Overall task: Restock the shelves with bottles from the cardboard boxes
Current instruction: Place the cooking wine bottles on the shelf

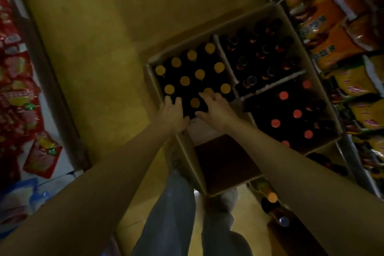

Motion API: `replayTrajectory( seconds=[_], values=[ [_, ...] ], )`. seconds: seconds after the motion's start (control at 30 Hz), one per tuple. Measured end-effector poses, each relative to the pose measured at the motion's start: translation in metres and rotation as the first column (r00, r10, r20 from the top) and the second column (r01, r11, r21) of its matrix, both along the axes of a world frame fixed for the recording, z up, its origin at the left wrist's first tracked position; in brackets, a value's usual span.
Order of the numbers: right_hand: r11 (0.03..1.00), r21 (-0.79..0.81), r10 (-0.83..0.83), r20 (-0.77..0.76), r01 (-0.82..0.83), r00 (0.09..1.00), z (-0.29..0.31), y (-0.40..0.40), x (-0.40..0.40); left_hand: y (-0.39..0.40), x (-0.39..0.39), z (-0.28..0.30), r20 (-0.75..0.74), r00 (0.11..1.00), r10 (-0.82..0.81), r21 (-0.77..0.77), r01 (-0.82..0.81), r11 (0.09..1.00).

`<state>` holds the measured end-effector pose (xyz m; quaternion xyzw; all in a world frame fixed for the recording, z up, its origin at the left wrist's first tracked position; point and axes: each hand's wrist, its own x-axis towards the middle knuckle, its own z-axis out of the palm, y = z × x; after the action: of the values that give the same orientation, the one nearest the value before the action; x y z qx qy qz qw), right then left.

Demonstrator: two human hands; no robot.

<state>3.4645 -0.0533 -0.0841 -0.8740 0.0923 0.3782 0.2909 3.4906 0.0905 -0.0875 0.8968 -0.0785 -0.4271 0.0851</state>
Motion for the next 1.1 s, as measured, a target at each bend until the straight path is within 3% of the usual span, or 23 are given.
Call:
replayTrajectory(
  seconds=[0.3,0.53,0.7,0.83,1.1],
  values=[
    [0.947,-0.243,0.184,-0.123,-0.209,0.975,-0.056,0.037,0.035,0.007,0.018,-0.071,-0.113,0.988,-0.105,-0.034,0.101,0.994],
    [0.878,-0.337,0.331,-0.088,-0.341,0.940,-0.080,0.042,0.035,0.004,0.029,-0.086,-0.022,0.986,-0.167,0.045,0.168,0.985],
    [0.888,-0.301,0.353,-0.035,-0.347,0.935,-0.093,0.036,0.033,0.005,0.024,-0.091,0.125,0.956,-0.267,0.077,0.259,0.963],
    [0.908,-0.266,0.344,0.037,-0.323,0.938,-0.085,0.031,0.028,0.006,0.026,-0.086,0.121,0.960,-0.251,0.053,0.247,0.968],
    [0.945,-0.214,0.285,0.158,-0.249,0.945,-0.021,0.020,0.018,0.002,0.023,-0.016,0.192,0.956,-0.221,-0.006,0.226,0.974]
  ],
)
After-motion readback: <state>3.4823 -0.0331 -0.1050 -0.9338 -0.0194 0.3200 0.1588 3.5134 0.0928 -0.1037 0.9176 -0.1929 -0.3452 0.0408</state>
